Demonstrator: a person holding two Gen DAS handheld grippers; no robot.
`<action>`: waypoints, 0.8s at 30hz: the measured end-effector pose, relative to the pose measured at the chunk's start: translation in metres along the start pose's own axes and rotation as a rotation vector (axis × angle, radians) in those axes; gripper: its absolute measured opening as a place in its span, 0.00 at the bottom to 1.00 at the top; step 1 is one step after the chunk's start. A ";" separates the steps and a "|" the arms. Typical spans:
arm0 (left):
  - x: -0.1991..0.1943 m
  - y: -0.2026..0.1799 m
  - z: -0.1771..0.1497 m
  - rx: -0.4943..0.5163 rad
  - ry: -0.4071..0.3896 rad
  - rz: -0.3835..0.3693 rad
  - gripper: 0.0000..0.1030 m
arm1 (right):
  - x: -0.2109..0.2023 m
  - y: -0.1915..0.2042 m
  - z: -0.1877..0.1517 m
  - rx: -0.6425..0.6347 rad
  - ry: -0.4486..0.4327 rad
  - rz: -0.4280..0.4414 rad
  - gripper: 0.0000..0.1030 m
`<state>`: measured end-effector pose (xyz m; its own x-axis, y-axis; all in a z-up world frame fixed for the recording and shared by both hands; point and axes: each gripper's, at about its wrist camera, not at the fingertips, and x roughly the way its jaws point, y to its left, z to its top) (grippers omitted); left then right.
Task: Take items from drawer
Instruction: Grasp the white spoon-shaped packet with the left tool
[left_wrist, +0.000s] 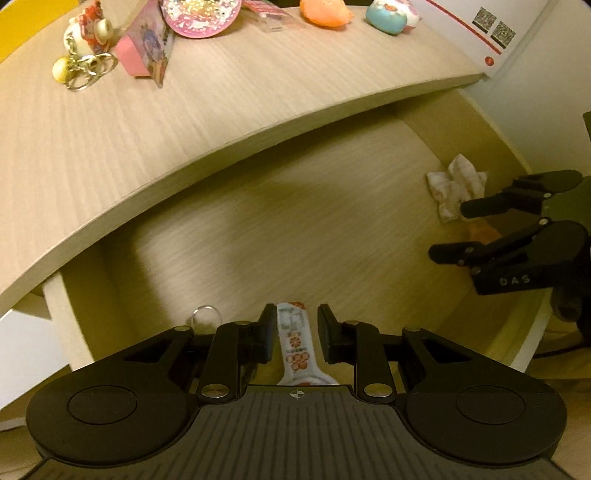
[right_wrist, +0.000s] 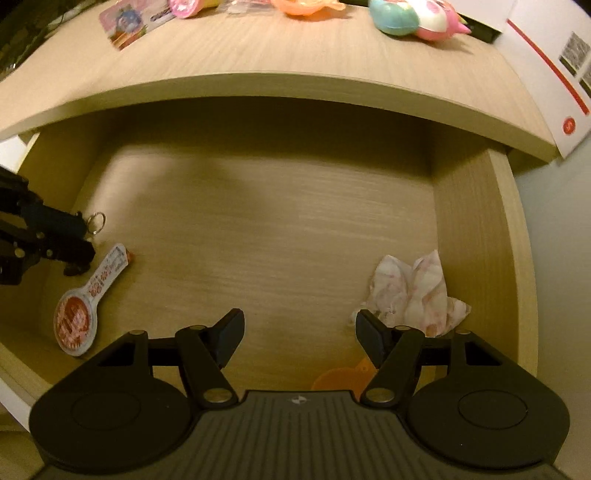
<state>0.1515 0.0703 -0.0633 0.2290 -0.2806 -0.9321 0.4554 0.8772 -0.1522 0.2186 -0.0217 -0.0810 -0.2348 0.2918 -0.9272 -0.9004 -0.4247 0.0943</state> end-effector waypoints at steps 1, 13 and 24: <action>-0.002 0.000 -0.001 0.000 0.001 0.006 0.25 | 0.000 -0.002 0.000 0.012 0.000 0.008 0.66; 0.016 -0.008 -0.007 0.019 0.092 0.005 0.25 | 0.000 -0.008 -0.006 0.021 -0.009 0.034 0.66; 0.031 -0.012 -0.006 0.030 0.118 0.015 0.25 | 0.000 -0.007 -0.004 0.024 -0.010 0.040 0.66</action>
<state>0.1478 0.0535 -0.0920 0.1342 -0.2182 -0.9666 0.4787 0.8684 -0.1295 0.2267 -0.0217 -0.0829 -0.2742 0.2835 -0.9189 -0.8988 -0.4153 0.1401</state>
